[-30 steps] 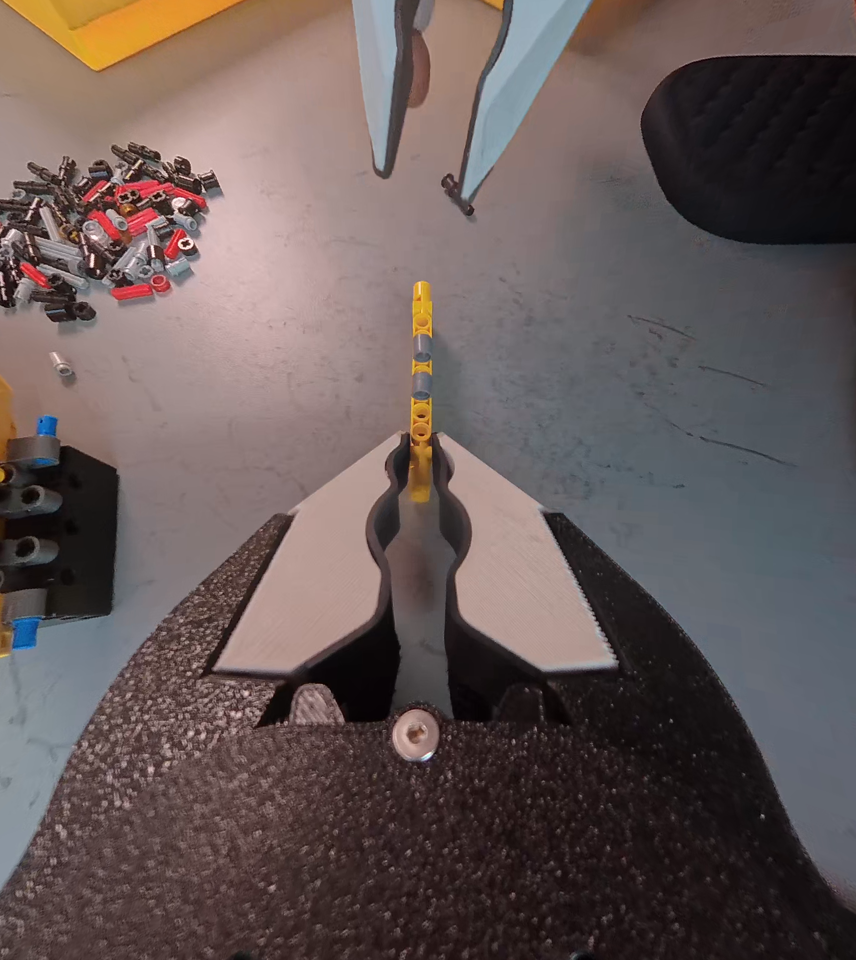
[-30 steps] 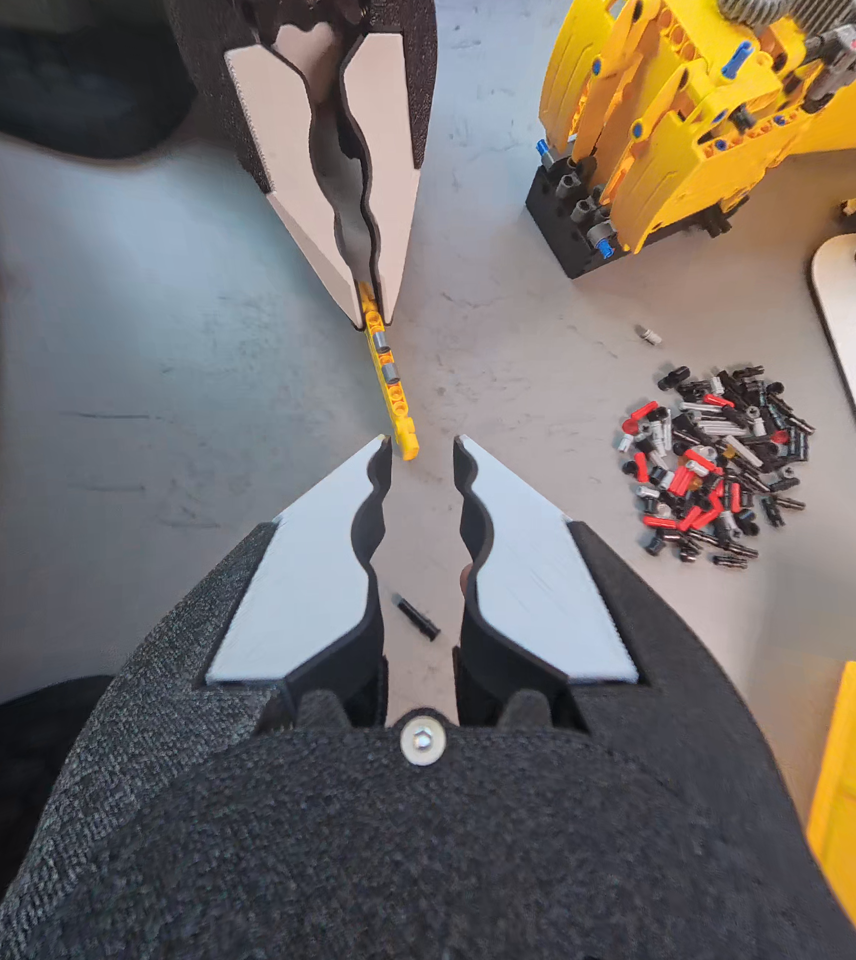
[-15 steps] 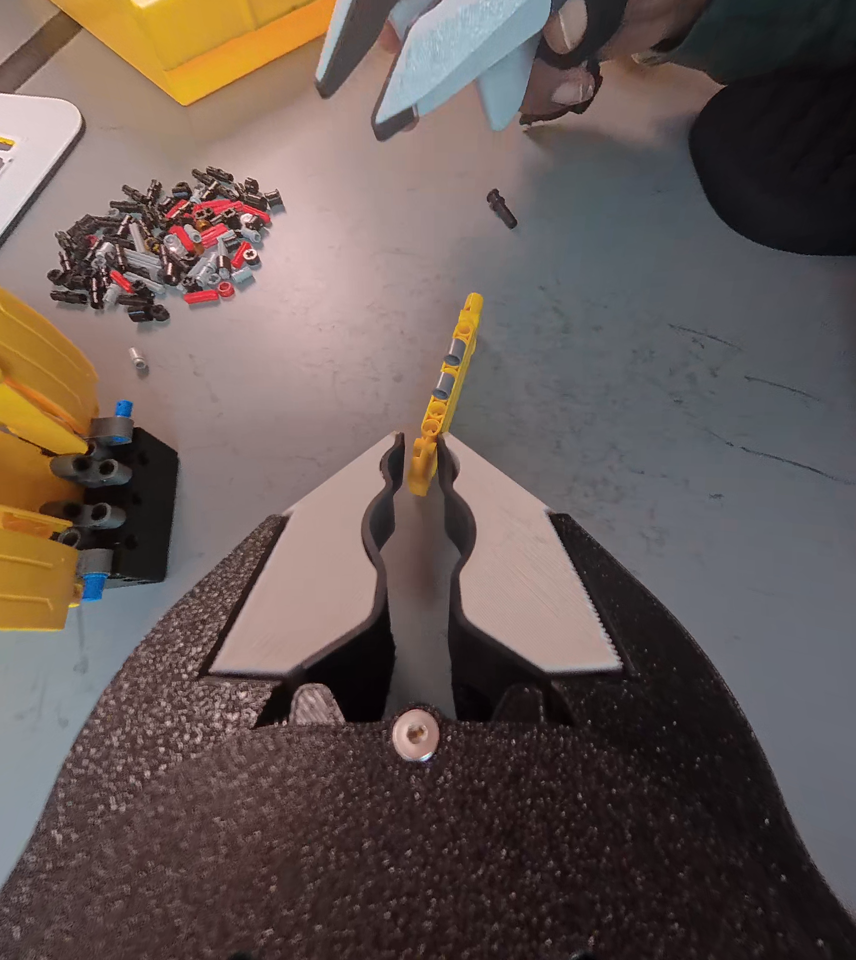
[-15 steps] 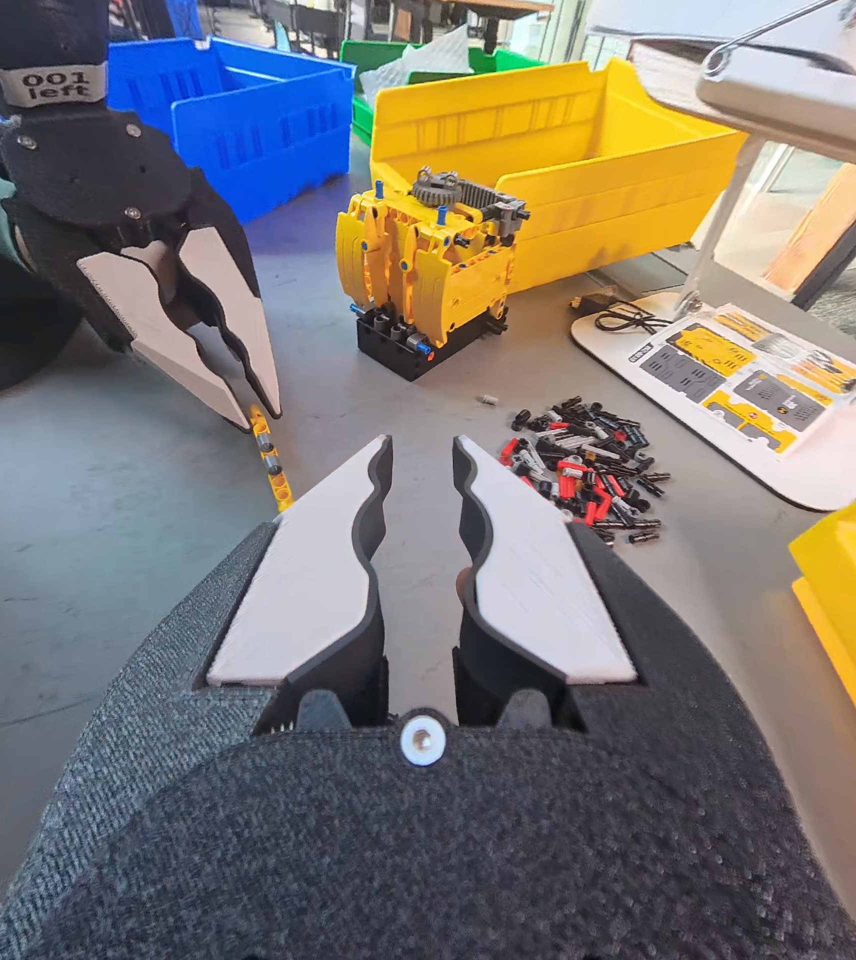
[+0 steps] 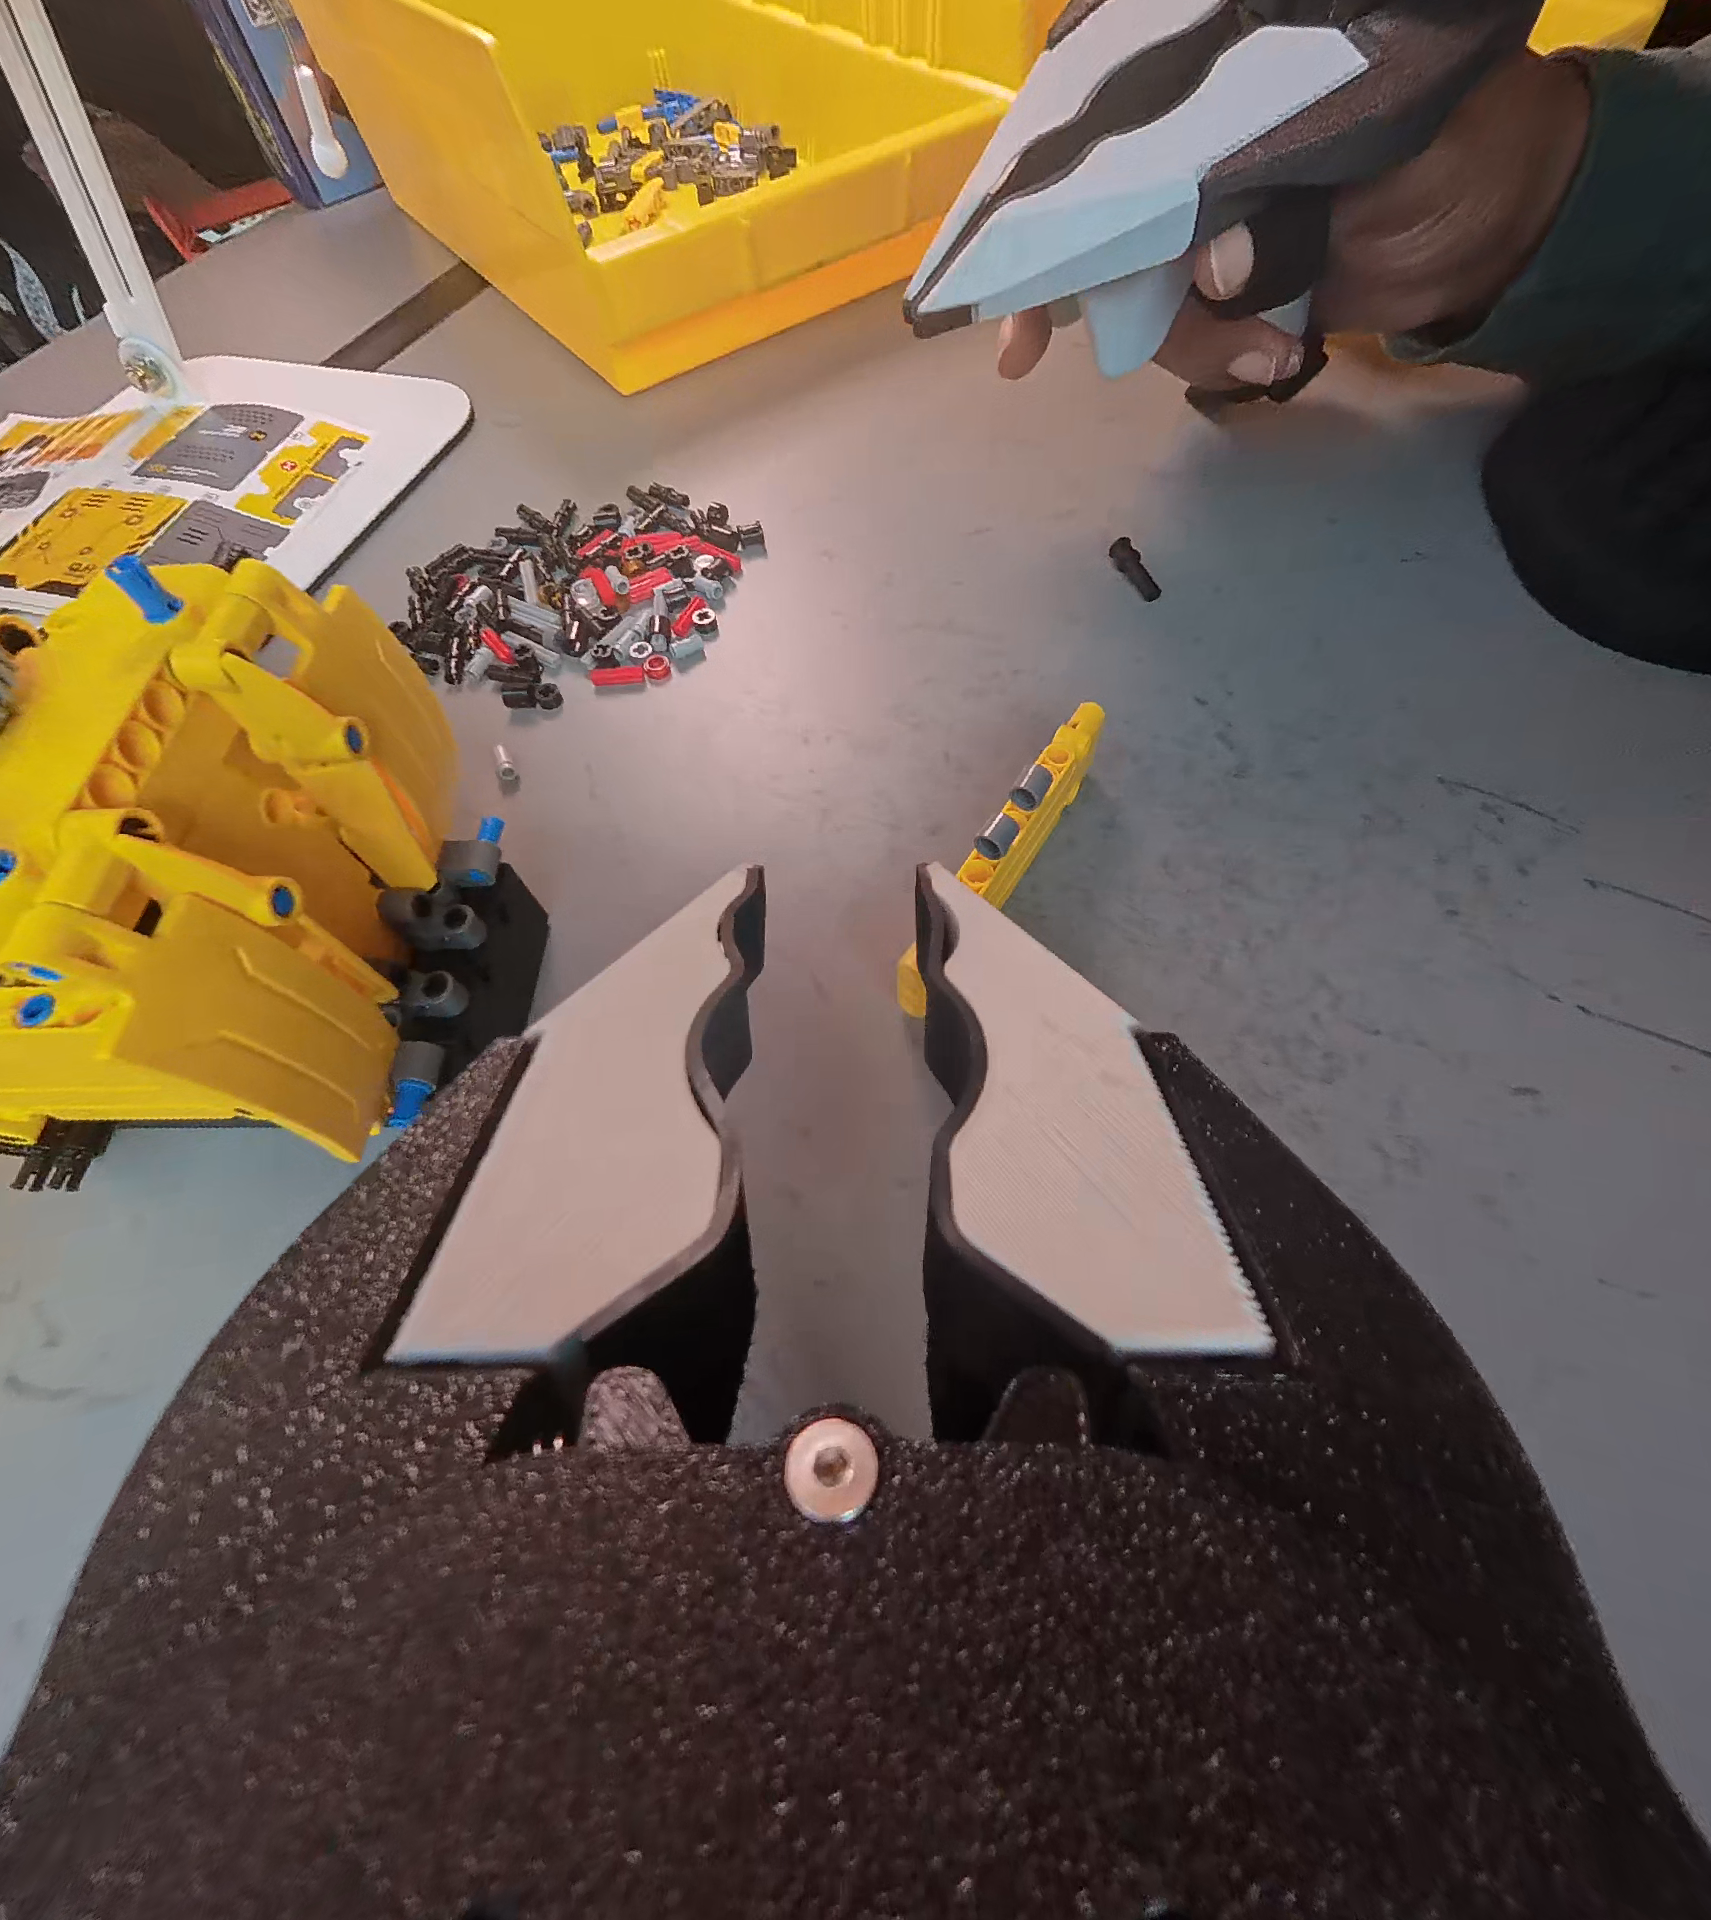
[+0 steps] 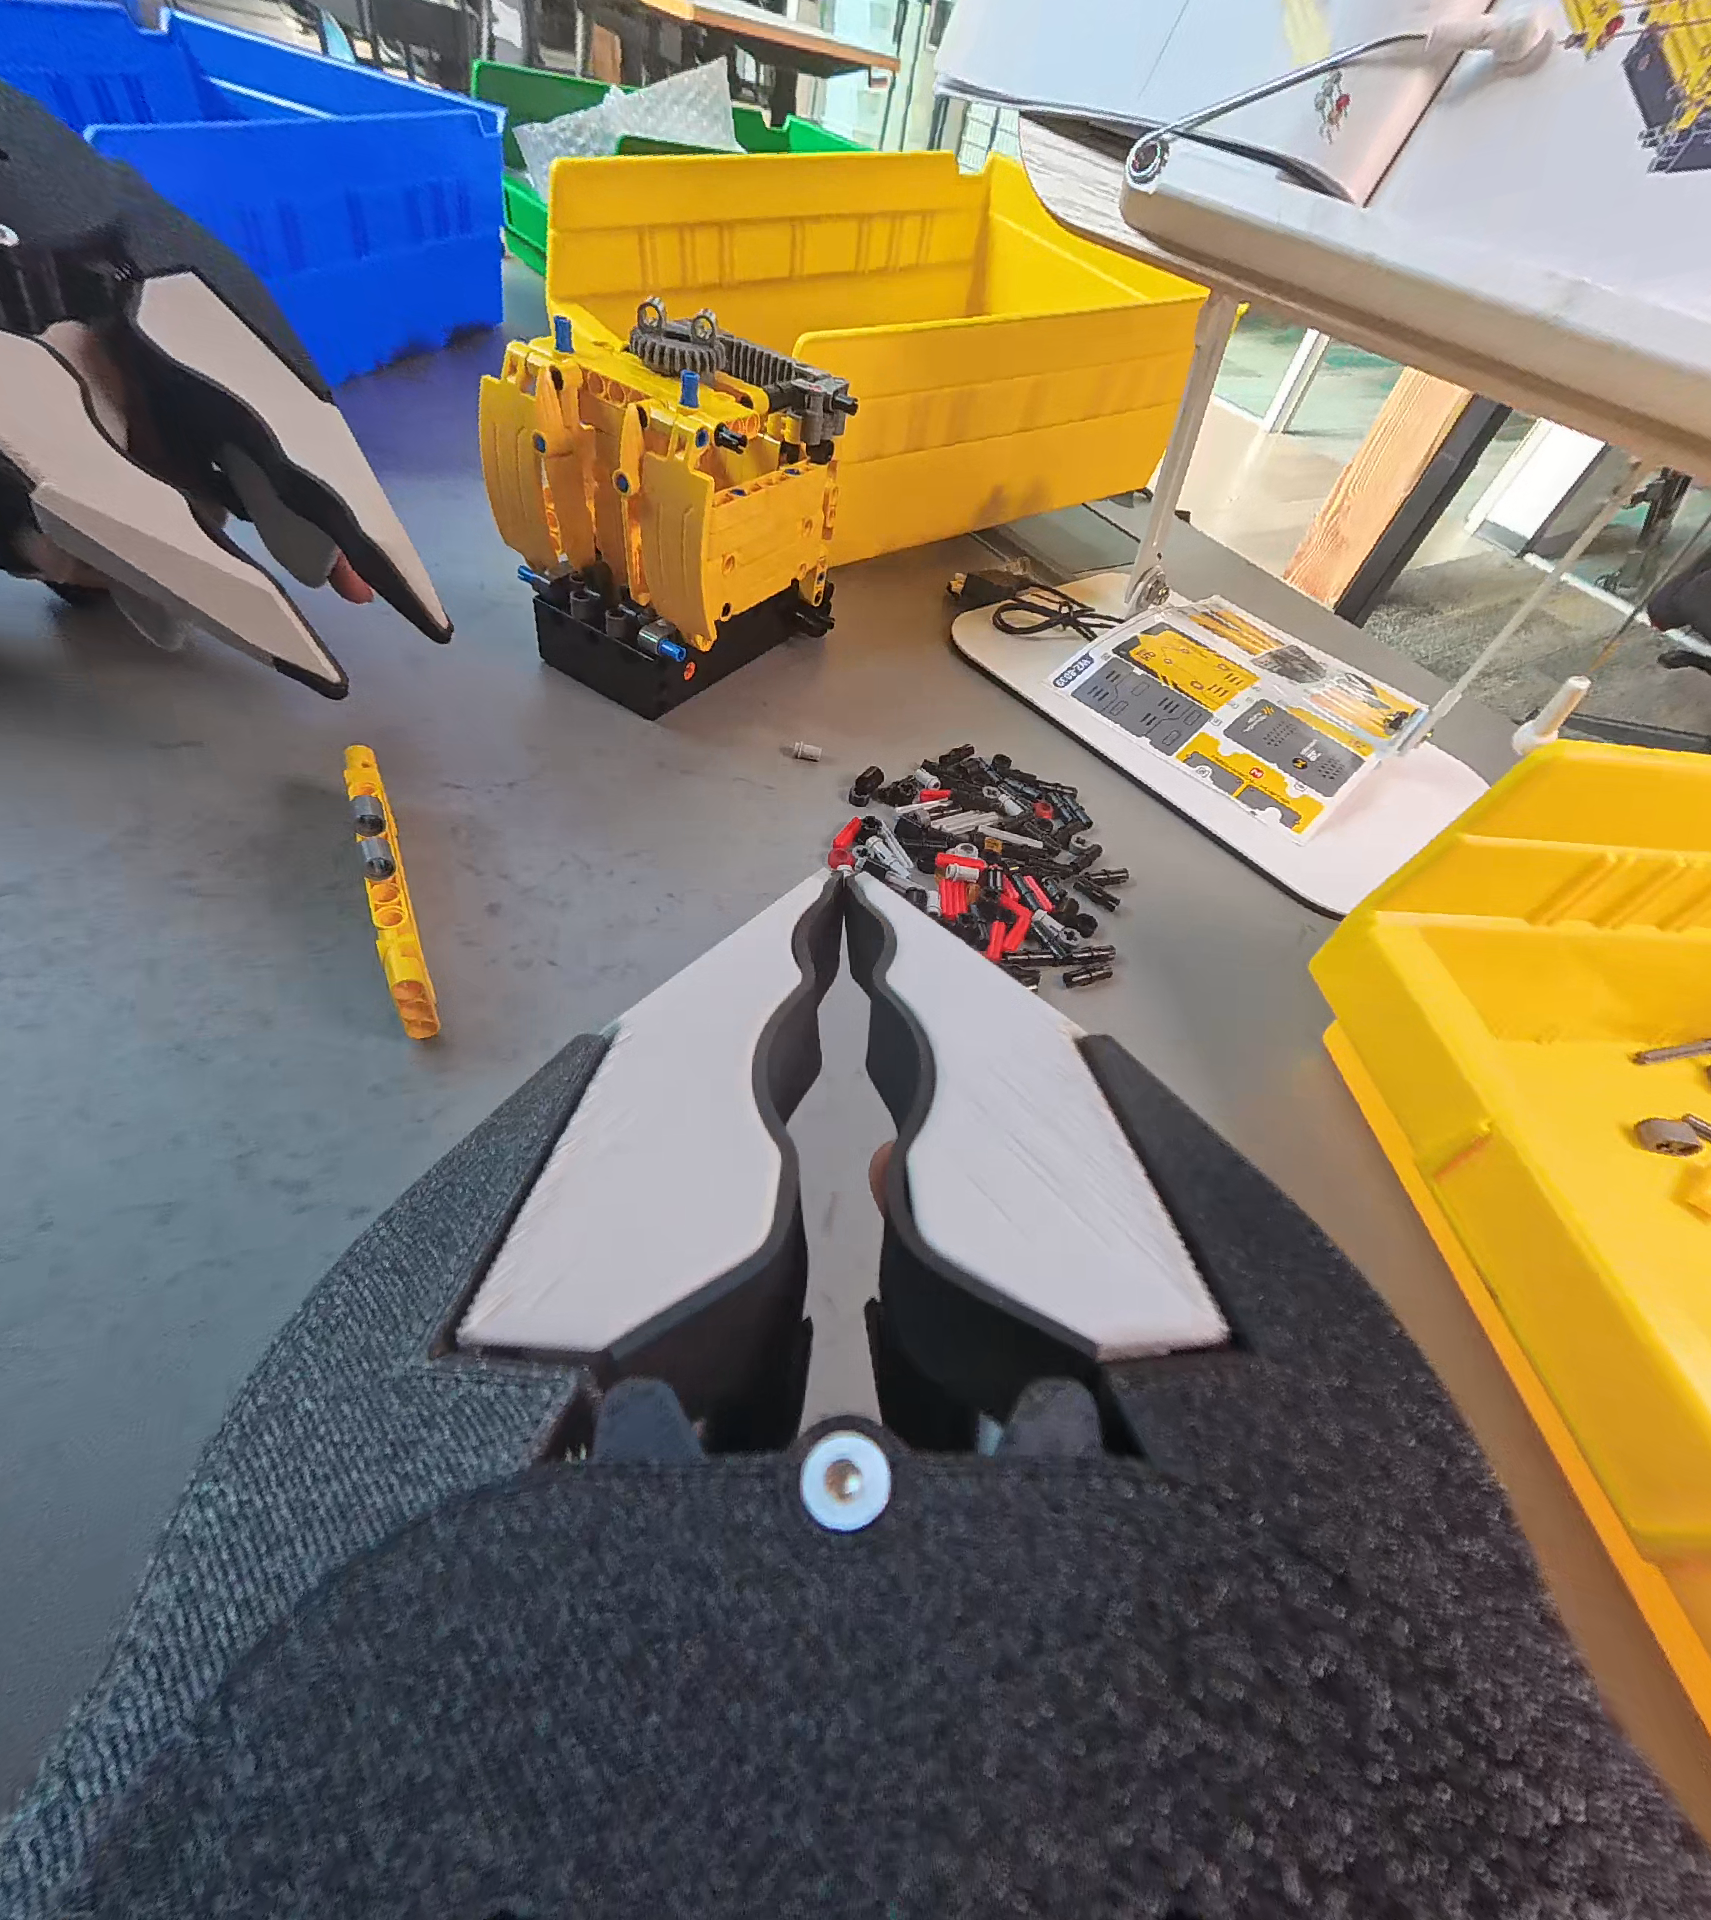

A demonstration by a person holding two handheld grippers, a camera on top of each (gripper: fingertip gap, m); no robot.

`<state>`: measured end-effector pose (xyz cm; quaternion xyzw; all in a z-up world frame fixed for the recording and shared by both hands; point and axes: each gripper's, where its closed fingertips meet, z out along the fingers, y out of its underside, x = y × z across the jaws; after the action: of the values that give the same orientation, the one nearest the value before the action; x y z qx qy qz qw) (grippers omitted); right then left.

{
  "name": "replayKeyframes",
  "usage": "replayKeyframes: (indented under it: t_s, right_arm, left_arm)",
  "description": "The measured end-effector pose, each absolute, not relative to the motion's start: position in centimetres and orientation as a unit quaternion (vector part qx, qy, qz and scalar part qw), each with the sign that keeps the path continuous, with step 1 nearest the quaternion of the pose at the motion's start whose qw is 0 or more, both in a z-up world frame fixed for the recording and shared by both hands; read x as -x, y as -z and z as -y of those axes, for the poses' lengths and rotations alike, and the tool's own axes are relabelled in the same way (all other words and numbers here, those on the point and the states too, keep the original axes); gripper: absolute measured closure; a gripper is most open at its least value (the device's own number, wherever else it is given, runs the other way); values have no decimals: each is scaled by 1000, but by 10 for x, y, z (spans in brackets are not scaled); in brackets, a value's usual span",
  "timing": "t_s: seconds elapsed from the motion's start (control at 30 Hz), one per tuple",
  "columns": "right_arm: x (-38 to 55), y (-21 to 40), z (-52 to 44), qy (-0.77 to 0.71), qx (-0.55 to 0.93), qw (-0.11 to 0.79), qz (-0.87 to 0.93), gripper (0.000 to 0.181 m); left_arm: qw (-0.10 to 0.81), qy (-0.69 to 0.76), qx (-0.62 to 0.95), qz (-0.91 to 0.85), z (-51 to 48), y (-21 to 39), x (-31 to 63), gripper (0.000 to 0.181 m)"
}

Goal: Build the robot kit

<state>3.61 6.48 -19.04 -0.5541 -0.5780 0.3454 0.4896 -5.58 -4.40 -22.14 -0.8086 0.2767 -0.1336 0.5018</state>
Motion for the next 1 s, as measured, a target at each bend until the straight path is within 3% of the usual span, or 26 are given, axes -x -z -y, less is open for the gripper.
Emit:
replayKeyframes:
  t_s: [0.17, 0.3, 0.33, 0.47, 0.6, 1.0]
  right_arm:
    - [-34, 190, -62, -330, 536, 511, 586, 180]
    - [-29, 195, -55, -342, 541, 487, 595, 131]
    - [-29, 194, -55, -349, 542, 483, 593, 130]
    - [-31, 191, -51, -371, 541, 469, 591, 137]
    - [-33, 187, -50, -382, 536, 474, 585, 162]
    - [-28, 206, -34, -362, 526, 434, 636, 164]
  left_arm:
    - [499, 136, 803, -296, 48, 221, 52, 152]
    - [498, 138, 801, -302, 49, 221, 49, 152]
    - [499, 137, 801, -302, 48, 221, 49, 153]
    - [494, 138, 804, -300, 48, 224, 50, 153]
    - [485, 139, 807, -308, 50, 227, 48, 153]
    - [458, 122, 816, -330, 52, 239, 42, 159]
